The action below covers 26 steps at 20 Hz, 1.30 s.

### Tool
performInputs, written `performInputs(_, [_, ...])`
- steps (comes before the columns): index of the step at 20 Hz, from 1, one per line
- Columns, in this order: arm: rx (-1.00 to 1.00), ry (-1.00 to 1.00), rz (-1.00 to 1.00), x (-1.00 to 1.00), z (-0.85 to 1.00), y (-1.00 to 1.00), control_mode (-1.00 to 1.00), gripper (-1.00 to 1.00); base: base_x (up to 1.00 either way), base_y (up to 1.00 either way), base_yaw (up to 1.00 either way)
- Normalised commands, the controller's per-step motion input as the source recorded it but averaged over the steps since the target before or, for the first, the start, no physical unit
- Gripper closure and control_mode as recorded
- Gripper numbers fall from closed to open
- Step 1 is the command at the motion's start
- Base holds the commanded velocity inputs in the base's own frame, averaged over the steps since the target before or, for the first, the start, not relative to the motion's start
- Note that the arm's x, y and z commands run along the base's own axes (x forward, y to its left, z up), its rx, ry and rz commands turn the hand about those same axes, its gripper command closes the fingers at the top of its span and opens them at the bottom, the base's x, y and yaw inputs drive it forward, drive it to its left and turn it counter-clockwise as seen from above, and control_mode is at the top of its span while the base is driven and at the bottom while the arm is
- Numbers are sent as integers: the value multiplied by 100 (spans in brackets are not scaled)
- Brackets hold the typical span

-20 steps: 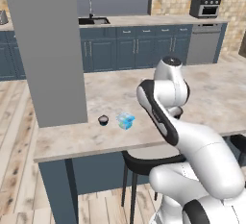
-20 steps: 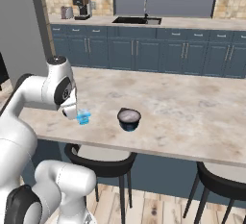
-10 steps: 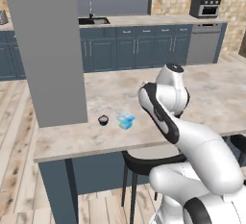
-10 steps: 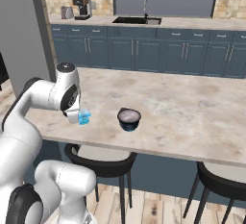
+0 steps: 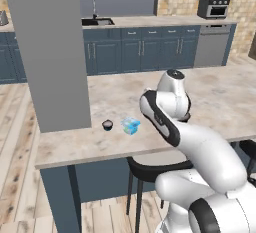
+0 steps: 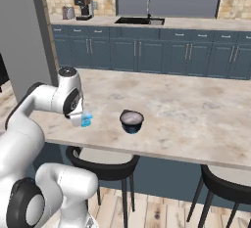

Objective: Stack the yogurt containers by placing the smaller containers on top of the larger containers.

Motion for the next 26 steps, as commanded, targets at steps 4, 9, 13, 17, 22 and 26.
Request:
performInputs(4, [0,2,9,12,-9,-1,-100,-100,0,0,0])
performInputs(9, [1,1,9,11,-10,3,-100,-100,0,0,0])
performInputs(13, [3,0,10,13,-12,3,-100,-100,0,0,0])
performInputs(17, [1,0,5,18,-13,10,-100,-100,0,0,0])
performInputs(22, [9,0,3,17,-16,4,-100,-100,0,0,0])
performInputs(26, [11,0,0,18,-19,8,-100,-100,0,0,0])
